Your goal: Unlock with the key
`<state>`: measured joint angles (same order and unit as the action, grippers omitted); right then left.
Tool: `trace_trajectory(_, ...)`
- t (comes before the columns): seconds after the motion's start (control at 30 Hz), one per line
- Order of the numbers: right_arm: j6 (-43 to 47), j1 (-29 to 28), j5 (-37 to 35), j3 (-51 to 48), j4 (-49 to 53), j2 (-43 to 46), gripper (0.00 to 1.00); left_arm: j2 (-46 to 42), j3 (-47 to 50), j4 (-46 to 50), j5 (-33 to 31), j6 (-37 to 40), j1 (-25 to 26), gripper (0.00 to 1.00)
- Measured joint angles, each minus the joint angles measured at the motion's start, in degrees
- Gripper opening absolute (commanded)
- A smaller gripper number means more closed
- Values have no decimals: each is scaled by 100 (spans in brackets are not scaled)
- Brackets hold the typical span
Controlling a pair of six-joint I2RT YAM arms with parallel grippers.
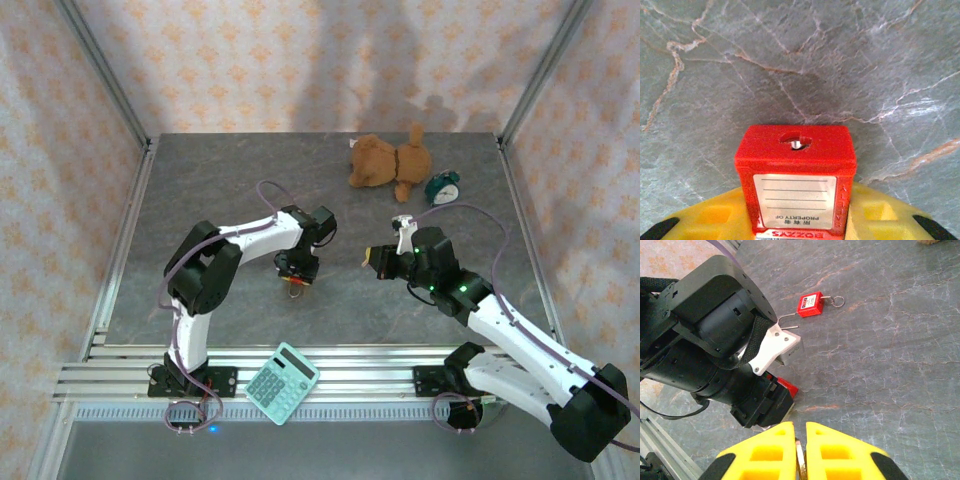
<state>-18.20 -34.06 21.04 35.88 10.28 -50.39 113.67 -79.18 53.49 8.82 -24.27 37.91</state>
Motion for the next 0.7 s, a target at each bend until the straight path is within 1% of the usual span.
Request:
trace_trajectory(0.17,-66,0,39,13,11,0,10,-284,61,-87,-133,229,42,39)
trace_trajectory(0.3,-142,0,85,74,46,0,10,-1027,114,-358,-273,387,103,38)
trace_trajectory(0.37,-181,0,105,101,48,0,10,-1552,293,-684,-380,474,168,38)
trace_trajectory(0.53,-326,-2,125,234,46,0,10,-2962,1281,-1849,-638,769,507,39)
trace_trajectory(0.7,-433,-2,55,455,46,17,10,-3703,2177,-2855,-918,1224,942,38)
